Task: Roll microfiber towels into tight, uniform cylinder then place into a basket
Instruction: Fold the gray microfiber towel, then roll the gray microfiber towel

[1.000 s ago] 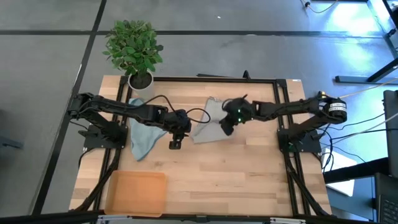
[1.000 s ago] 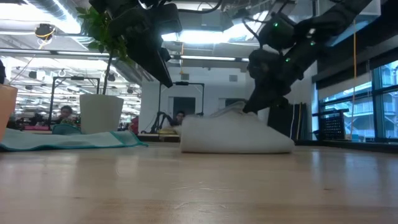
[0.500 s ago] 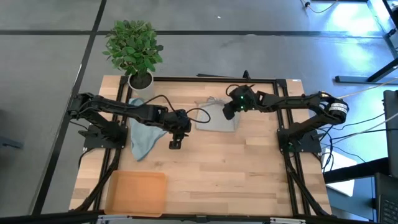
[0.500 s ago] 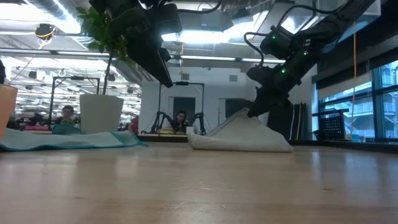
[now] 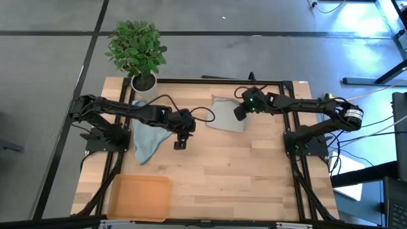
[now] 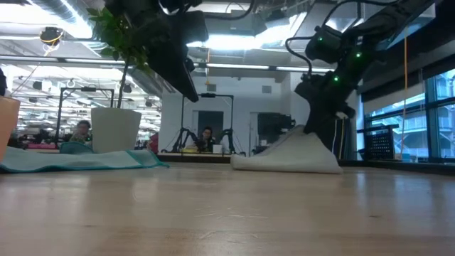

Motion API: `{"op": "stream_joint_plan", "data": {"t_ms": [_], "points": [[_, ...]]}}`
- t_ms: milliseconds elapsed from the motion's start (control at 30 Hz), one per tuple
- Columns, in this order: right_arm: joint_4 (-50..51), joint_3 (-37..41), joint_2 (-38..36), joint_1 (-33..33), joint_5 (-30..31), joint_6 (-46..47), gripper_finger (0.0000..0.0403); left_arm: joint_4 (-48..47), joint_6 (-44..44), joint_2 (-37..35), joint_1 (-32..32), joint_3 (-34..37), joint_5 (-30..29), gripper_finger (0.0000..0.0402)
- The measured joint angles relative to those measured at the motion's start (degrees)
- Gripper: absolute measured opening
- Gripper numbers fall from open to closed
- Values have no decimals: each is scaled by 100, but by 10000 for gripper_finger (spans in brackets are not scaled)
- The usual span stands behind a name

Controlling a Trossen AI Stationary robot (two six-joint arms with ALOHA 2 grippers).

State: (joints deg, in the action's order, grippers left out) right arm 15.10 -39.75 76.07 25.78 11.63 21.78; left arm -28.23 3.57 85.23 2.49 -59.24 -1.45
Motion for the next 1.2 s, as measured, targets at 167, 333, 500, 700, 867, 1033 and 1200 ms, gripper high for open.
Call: {"op": "stream_joint_plan", "data": {"t_ms": [167, 333, 500, 700, 867, 1033, 1200], "points": [[194, 0, 0, 0, -590, 18, 20, 2, -4, 0, 56, 0, 1, 74], [270, 0, 0, 0, -591, 273, 53, 34, -4, 0, 56, 0, 2, 74], [327, 0, 0, 0, -527, 340, 95, 63, -7, 1, 56, 0, 2, 74], [310, -103, 0, 0, -1196, 349, 145, 325, -7, 60, 79, 2, 4, 74], [483, -122, 0, -174, -2382, 168, 153, 1195, -28, 493, 288, 2, 3, 74], [1056, -118, 18, -426, -2072, 127, 153, 2186, -36, 1262, 600, 2, 2, 74], [1162, -118, 188, -536, -1956, 347, 154, 3011, -37, 1872, 821, 2, 2, 74]]}}
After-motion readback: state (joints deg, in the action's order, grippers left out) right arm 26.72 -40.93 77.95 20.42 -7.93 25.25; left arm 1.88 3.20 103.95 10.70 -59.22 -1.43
